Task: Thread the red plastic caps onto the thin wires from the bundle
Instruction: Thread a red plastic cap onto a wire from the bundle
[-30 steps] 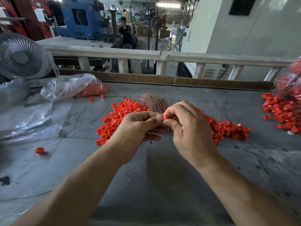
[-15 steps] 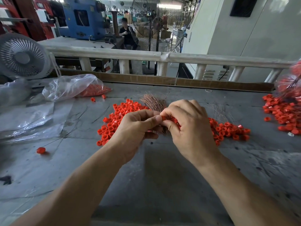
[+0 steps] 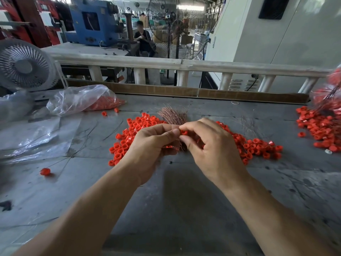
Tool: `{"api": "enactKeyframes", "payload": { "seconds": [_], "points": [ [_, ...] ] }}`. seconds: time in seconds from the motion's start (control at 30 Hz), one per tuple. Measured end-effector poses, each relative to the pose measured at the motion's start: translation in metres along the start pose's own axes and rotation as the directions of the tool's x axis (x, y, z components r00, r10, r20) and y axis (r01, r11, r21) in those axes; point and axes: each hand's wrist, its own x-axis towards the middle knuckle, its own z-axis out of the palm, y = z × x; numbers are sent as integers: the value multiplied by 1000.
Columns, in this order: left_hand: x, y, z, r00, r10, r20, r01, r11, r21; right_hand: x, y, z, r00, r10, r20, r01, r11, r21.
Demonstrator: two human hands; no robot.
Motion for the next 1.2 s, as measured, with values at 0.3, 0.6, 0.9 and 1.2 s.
{"api": "enactKeyframes", "payload": {
  "seconds": [0.3,0.6,0.9,1.2],
  "points": [
    [-2,2,3,1000,-5,17,5,999,35,-2,-1,1,999,30,29,-32,997,70],
    [-3,4,4,999,51,2,-51,998,34,-4,0,-1,991,101,91,-118,970,212],
    [-3,3,5,993,119,-8,-118,991,57,-6,-4,0,982,169,79,-186,906,381],
    [-3,5,6,990,137,-39,-135,990,42,-6,-4,1,967,221,129,-256,860,443]
  ]
}}
